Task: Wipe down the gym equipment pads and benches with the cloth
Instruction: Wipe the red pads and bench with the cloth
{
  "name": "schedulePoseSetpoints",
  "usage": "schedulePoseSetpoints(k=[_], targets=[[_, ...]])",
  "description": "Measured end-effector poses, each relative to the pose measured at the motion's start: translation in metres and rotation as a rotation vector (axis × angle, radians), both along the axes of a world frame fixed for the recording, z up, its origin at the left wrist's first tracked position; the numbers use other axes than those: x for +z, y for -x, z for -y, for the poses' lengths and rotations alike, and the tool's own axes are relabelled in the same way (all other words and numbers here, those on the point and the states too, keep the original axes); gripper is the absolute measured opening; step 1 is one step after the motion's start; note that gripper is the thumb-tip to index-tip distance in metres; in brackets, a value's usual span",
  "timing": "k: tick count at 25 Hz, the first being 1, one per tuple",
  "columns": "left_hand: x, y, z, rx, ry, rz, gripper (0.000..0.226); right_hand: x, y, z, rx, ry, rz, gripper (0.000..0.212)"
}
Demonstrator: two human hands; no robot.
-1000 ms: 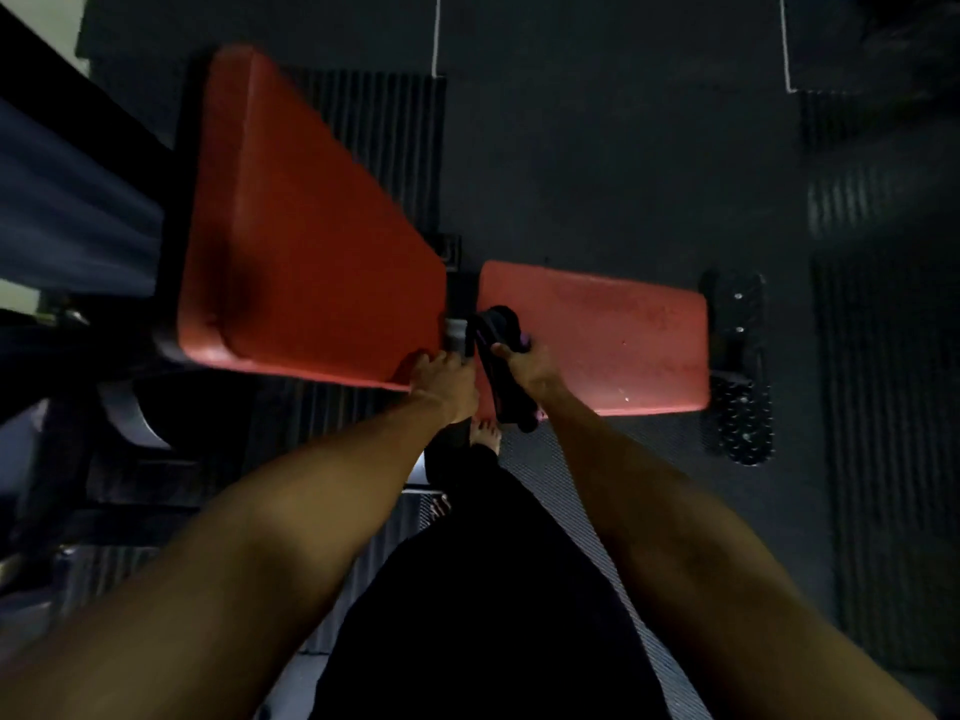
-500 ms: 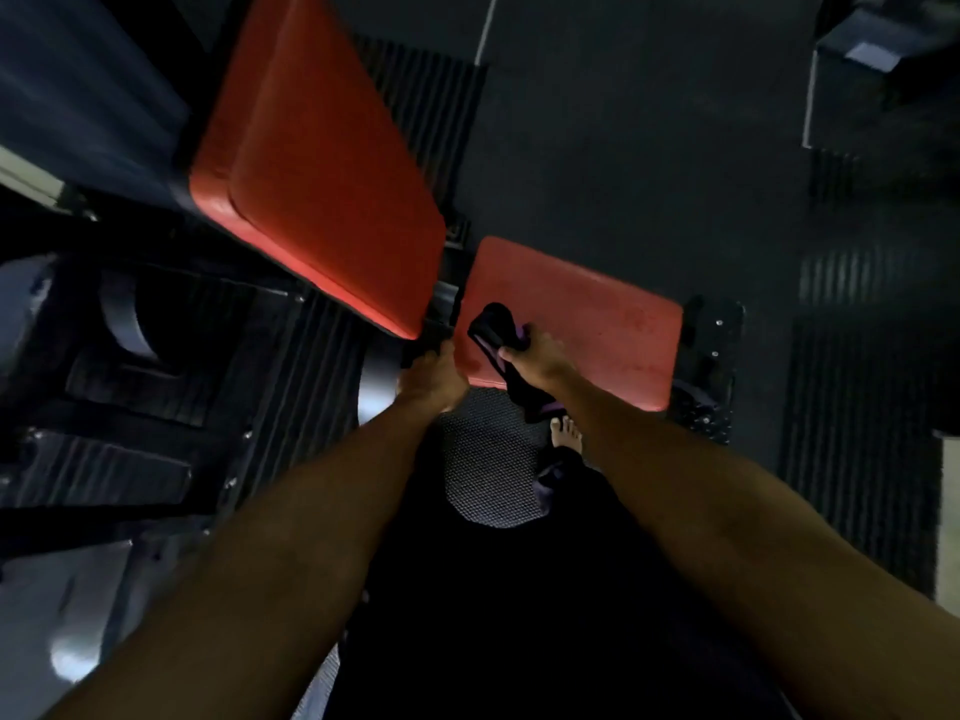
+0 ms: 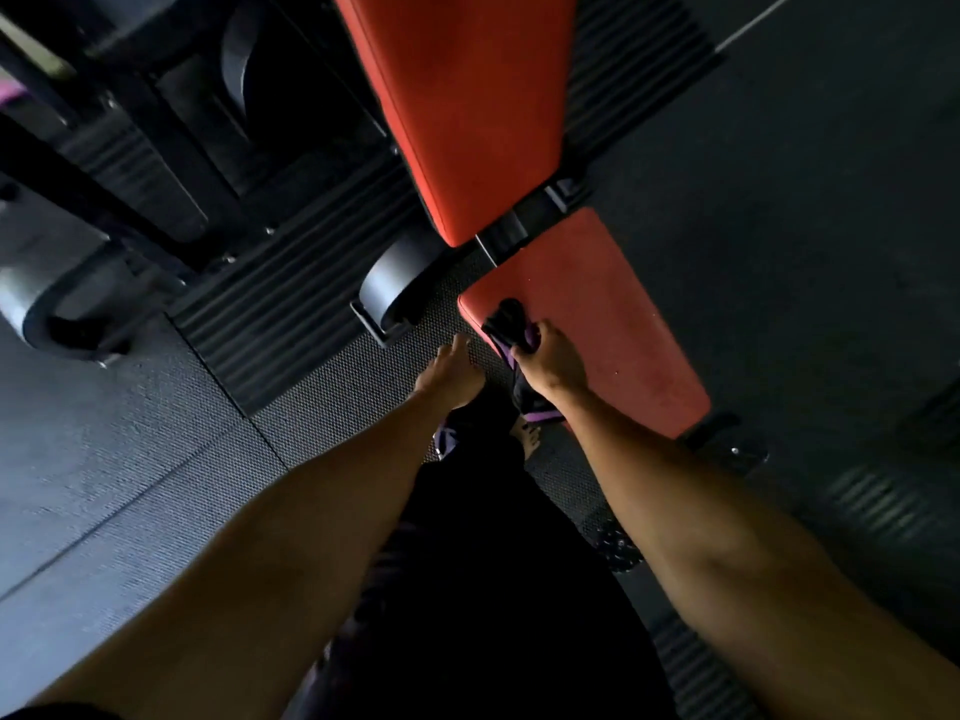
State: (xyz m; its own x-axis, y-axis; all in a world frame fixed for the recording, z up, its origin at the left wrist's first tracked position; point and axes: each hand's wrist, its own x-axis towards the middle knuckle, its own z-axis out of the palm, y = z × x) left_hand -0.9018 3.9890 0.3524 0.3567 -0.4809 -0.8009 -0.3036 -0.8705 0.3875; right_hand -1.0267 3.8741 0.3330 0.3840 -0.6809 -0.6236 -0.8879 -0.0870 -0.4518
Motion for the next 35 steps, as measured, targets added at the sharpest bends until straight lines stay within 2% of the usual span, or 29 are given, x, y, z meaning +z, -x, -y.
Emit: schedulePoseSetpoints(k=[5,10,12,14,17,23,26,30,35], targets=[[-0.068,0.017,0.016,0.179,0.032,-0.033,0.067,-0.059,-0.010,0.019,0.211,0.127,-0.054,0.041],[-0.133,0.012,0.033,0.346,0.101,-0.027,0.072,-0.121,-0.023,0.031,0.438,0.400,0.007,0.044],[-0.165,0.007,0.039,0.407,0.170,0.009,0.069,-0.159,-0.020,0.030,0.526,0.470,0.032,0.054],[-0.191,-0.001,0.042,0.447,0.247,0.041,0.064,-0.192,-0.011,0.020,0.602,0.460,-0.037,0.068],[-0.233,-0.010,0.044,0.567,0.343,0.055,0.064,-0.228,0.002,0.005,0.624,0.571,-0.090,0.080],[-0.263,-0.012,0.058,0.652,0.430,0.034,0.061,-0.248,-0.012,0.006,0.573,0.651,0.036,0.074],[-0.268,-0.016,0.072,0.843,0.370,0.021,0.053,-0.251,-0.045,0.022,0.631,0.635,0.045,0.082],[-0.274,-0.017,0.084,1.047,0.405,0.051,0.051,-0.254,-0.073,0.051,0.756,0.573,0.095,0.085],[-0.286,0.009,0.087,1.100,0.530,0.070,0.053,-0.252,-0.018,0.064,0.814,0.660,0.134,0.076]])
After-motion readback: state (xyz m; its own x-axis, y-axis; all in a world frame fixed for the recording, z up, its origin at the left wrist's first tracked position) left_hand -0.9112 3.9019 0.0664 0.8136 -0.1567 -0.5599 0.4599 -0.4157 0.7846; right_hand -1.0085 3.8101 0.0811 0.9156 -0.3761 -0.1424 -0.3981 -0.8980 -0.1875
